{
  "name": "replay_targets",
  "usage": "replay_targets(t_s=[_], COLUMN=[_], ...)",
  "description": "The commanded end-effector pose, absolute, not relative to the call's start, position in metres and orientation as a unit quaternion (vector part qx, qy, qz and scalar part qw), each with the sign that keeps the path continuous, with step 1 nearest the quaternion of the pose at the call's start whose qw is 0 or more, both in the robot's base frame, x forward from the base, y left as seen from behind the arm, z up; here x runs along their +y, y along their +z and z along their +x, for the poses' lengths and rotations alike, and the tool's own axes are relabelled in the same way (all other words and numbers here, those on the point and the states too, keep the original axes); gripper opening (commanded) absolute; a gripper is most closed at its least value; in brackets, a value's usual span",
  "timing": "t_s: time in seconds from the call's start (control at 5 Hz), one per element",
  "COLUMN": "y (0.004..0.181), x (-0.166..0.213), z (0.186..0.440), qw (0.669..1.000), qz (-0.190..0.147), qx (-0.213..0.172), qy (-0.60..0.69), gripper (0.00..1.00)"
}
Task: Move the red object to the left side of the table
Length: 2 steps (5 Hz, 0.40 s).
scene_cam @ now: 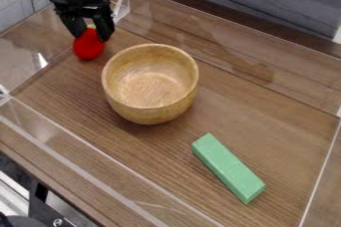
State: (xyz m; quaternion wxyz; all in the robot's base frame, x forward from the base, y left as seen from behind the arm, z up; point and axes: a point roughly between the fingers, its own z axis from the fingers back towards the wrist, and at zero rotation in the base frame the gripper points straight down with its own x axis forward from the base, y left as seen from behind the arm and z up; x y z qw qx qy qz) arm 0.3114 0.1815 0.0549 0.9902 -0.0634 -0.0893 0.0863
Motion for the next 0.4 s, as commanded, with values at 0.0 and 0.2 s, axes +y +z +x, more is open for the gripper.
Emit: replay_targets(t_s=[0.0,0.2], y=[0.0922,0.0850], x=[0.1735,0.1731], z=[0.3118,0.3200], qw=[0.988,0.989], qz=[-0.053,-0.060], qx=[-0.120,-0.119], qy=[0.079,0.065], gripper=[1.00,1.00])
